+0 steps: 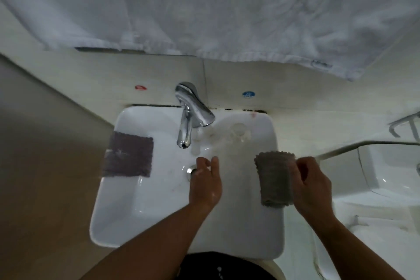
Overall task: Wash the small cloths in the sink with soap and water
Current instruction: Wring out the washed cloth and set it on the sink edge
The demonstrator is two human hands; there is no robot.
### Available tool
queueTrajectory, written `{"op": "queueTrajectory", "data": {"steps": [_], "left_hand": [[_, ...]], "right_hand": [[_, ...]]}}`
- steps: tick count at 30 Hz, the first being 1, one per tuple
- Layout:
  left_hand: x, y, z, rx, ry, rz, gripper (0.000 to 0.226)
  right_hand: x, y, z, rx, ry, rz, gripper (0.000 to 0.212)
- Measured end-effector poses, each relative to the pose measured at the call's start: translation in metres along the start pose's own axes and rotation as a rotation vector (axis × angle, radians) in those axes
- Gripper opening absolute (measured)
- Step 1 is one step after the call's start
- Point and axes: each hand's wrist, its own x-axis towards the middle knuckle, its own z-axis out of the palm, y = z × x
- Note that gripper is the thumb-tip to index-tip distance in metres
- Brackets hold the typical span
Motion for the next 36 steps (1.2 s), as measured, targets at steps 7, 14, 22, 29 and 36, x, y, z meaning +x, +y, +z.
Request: {"op": "queueTrajectory", "data": {"steps": [7,14,22,29,36], "left_hand": [[0.038,-0.067,-0.132,0.039,0.208,-0.028,0.039],[0.083,-0.092,-0.230,0.152,0.361,0.015,0.032],[0.144,-0.142,-0.246,0.278,0.137,0.082,0.040],[0.163,-0.152,-0.234,0.090,-0.011,-0.030,0.056],[0.161,-0.149,-0.232,0.040,0.022,-0.141,0.044]], "right_hand": [[-0.027,-0.060,0.068,-0.092,-0.368,-0.139,0.022],[-0.033,-0.120,0.168,-0.135,-0.640,-0.175,0.016],[-0.017,-0.172,0.277,-0.109,-0.714,-0.128,0.035],[0.004,-0.197,0.323,-0.035,-0.675,-0.220,0.059],[0.000,-0.202,0.334,-0.129,-0.767,-0.133,0.033]]}}
